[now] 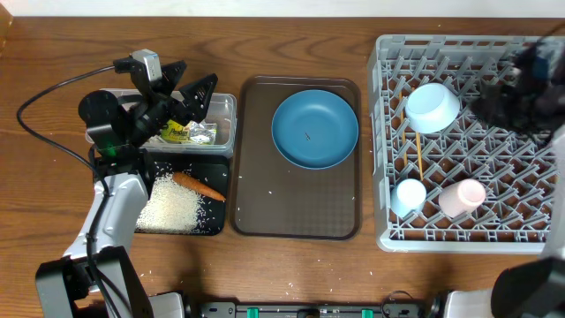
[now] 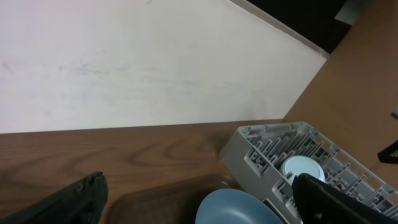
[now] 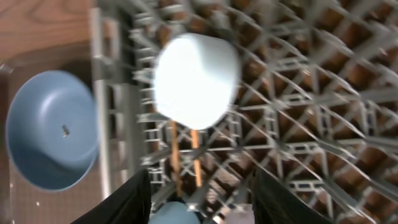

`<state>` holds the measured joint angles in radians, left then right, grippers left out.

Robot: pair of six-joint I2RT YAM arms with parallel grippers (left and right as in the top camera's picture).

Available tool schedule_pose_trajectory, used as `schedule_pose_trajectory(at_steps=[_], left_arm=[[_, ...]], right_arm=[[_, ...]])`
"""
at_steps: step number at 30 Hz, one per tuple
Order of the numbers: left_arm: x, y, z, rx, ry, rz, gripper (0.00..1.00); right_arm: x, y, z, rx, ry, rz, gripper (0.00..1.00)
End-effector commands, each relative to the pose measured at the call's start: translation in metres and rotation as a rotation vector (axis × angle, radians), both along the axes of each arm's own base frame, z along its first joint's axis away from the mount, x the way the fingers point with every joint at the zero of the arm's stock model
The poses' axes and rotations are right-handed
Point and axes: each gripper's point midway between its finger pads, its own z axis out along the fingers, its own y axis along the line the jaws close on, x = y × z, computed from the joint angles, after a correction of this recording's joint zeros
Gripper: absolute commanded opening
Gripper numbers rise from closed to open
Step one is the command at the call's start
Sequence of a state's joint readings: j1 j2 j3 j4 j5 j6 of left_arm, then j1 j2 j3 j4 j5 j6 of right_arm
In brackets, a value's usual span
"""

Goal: Sort waste into correct bins and load items into the dishwasher rack
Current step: 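Move the right gripper back over the blue plate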

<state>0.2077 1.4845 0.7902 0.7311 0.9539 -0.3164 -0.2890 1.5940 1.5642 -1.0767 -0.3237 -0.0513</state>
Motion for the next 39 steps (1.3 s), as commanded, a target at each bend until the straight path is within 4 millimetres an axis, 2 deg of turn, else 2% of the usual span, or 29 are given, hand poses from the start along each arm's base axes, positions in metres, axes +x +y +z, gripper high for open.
schedule_pose_trajectory(at_steps=[1,8,12,15,19,24,32,39], left_arm=[[-0.002,0.001,0.007,0.015,-0.031,0.006,0.97],[-0.002,0.001,0.007,0.015,-0.031,0.006,0.97],[-0.002,0.001,0.007,0.015,-0.031,0.006,0.96],[-0.002,0.001,0.007,0.015,-0.031,0.006,0.96],[-0.002,0.001,0.007,0.015,-0.031,0.006,0.96],[-0.002,0.001,0.007,0.015,-0.031,0.006,0.96],[-0.002,0.001,0.007,0.015,-0.031,0.006,0.96],[-0.002,0.001,0.007,0.015,-0.031,0.006,0.96]], right_arm=[[0.004,0.037,0.016,-0.024,-0.041,0.099,0.47],[0.004,0.126,0.010,-0.059,-0.060,0.350,0.45],[0.006,0.159,-0.003,-0.183,-0.065,0.439,0.47],[0.012,0.172,-0.013,-0.285,-0.065,0.460,0.47],[0.024,0.192,-0.030,-0.337,-0.072,0.493,0.49],[0.045,0.208,-0.064,-0.372,-0.059,0.508,0.52],[0.073,0.215,-0.122,-0.376,-0.019,0.509,0.53],[0.074,0.220,-0.162,-0.368,0.048,0.529,0.51]])
